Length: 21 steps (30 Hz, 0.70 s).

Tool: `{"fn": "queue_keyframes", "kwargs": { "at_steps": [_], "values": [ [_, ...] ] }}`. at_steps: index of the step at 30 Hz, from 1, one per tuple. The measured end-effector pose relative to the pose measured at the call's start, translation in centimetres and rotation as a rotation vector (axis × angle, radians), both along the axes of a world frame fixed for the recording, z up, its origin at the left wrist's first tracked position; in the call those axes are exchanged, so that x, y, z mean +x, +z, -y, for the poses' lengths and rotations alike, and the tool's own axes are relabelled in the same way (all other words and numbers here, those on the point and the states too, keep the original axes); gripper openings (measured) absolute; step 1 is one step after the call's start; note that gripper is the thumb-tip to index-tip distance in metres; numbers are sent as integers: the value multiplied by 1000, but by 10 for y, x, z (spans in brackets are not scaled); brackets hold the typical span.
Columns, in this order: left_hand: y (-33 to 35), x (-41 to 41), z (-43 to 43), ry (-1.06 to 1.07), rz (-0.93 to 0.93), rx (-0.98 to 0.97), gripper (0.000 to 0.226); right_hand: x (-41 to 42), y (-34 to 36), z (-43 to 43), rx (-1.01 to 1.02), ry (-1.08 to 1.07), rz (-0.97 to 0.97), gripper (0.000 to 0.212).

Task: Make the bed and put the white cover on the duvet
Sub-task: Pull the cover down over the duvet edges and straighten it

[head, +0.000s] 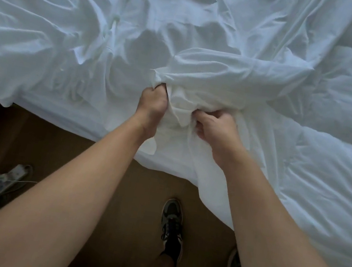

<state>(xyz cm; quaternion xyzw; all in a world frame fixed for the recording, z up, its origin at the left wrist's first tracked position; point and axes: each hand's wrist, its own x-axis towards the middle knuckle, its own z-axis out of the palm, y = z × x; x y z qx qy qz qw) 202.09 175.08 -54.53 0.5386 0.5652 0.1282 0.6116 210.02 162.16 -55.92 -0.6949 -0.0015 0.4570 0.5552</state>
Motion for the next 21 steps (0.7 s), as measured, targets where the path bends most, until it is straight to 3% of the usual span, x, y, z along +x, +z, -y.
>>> {"fn": "queue_keyframes", "kwargs": {
  "at_steps": [3,6,9,13,15,18,21],
  "values": [
    [5,1,-11,-50,25,-137,53,-5,4,-11,200,-52,-188,32],
    [9,4,-22,-154,29,-247,75,-8,6,-17,306,-18,-247,34],
    [9,7,-32,-244,-26,-273,75,-10,8,-26,394,-104,-252,38],
    [9,6,-33,-321,-109,-299,63,-7,7,-39,469,-305,-286,59],
    [7,6,-34,-286,-123,-299,60,-5,8,-40,462,-300,-324,56],
    [9,8,-38,-144,-167,-162,61,-8,7,-37,472,-216,-332,46],
    [22,14,-41,-104,-219,179,48,-10,3,-33,514,-274,-353,54]
  ]
}}
